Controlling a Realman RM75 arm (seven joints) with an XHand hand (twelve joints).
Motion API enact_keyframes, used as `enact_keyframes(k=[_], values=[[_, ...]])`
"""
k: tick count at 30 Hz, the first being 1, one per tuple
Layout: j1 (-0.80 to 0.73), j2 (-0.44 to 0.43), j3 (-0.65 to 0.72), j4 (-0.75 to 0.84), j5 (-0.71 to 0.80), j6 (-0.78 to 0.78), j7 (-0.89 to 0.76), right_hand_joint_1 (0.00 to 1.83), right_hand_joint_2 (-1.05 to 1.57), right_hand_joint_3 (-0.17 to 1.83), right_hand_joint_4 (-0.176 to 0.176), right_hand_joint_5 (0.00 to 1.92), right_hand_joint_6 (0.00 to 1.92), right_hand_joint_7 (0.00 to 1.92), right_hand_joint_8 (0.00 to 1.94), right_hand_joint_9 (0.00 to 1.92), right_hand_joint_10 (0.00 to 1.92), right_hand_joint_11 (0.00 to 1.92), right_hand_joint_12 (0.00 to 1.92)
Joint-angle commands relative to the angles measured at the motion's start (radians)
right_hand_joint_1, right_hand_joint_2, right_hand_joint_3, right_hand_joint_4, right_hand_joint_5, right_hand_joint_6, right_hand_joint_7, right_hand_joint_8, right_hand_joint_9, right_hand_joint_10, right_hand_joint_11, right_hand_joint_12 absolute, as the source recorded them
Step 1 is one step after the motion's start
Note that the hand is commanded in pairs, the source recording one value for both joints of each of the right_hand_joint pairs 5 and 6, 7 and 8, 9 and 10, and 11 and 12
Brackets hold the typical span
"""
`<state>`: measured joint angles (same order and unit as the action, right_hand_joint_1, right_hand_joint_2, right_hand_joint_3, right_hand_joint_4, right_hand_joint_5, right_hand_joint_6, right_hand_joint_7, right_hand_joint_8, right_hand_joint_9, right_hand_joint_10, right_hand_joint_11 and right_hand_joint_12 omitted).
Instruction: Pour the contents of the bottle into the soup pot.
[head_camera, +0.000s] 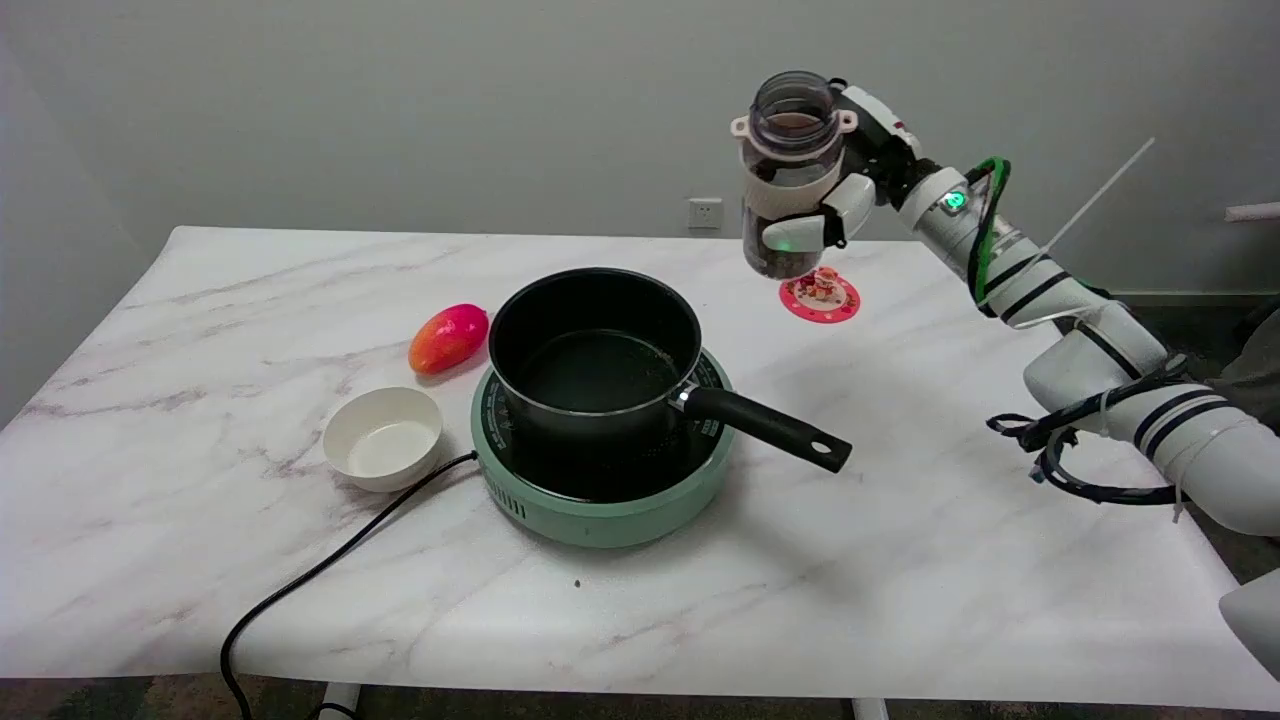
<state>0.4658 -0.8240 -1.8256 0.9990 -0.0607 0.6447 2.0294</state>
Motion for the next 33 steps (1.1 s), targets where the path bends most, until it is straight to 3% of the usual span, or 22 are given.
enact_keyframes(k=[1,12,33], values=[[0.008,0.055,-0.04,0.295,-0.348,-0.248,-0.003,1.58,0.39,1.12,0.0,1.47,1.47,1.51,1.51,1.35,1.35,1.06,1.06],[0.003,0.078,-0.066,0.38,-0.447,-0.325,-0.007,1.6,0.26,1.28,0.0,1.4,1.4,1.48,1.48,1.3,1.3,1.02,1.02],[0.024,0.075,-0.066,0.462,-0.735,-0.355,-0.149,1.61,0.23,1.32,0.0,1.39,1.39,1.48,1.48,1.31,1.31,1.02,1.02]])
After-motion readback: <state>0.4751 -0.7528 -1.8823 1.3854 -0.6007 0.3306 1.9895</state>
